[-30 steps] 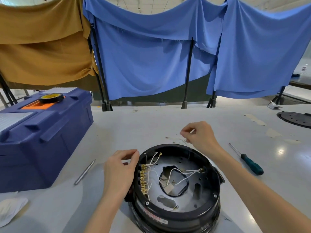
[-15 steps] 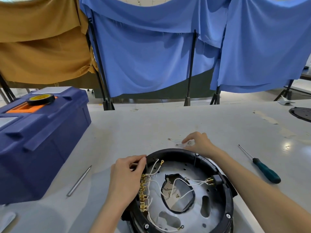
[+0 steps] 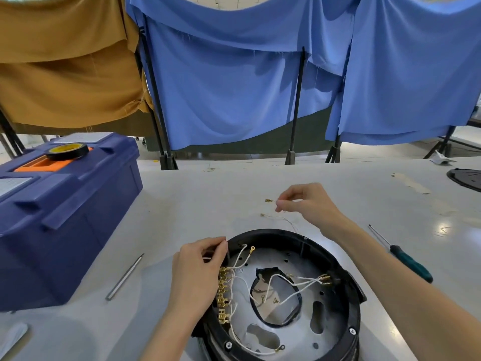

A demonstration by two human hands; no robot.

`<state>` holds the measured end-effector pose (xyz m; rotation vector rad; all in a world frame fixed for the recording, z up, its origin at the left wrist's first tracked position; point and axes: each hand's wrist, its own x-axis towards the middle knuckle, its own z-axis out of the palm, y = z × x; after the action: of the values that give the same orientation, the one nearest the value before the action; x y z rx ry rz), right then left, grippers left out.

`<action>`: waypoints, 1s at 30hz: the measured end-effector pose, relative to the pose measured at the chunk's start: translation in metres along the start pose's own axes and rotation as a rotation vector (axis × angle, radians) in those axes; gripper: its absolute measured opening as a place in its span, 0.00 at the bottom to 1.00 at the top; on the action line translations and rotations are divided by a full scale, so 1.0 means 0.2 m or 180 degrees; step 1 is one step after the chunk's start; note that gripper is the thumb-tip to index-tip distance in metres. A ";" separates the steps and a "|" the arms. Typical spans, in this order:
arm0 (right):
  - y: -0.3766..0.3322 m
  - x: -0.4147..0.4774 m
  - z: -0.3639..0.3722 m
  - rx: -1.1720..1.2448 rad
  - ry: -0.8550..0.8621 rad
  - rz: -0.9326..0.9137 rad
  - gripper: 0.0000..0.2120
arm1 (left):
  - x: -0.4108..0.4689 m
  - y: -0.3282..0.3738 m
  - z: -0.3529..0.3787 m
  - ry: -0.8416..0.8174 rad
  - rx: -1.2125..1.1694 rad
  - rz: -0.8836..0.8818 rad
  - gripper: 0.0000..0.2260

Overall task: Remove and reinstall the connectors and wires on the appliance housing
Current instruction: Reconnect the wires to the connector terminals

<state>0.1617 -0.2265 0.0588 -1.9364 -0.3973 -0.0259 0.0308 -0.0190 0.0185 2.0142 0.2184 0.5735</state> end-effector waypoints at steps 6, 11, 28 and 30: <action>-0.23 -0.18 0.07 0.0301 -0.0689 -0.0432 0.04 | -0.09 0.14 -0.06 0.0329 -0.0280 0.0513 0.05; -0.29 -0.32 0.15 0.0599 -0.1256 -0.0264 0.03 | -0.15 0.22 -0.12 0.0139 -0.0560 0.0599 0.08; -0.35 -0.46 0.19 0.0309 -0.1414 -0.0245 0.02 | -0.25 0.23 -0.22 0.0072 -0.0624 0.0607 0.11; -0.35 -0.47 0.20 0.0189 -0.1299 -0.0383 0.02 | -0.25 0.22 -0.22 0.0096 -0.0681 0.0521 0.10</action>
<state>0.0472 -0.1916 0.0861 -1.8534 -0.7756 0.3038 -0.0373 -0.0249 0.0591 1.8265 0.0089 0.7003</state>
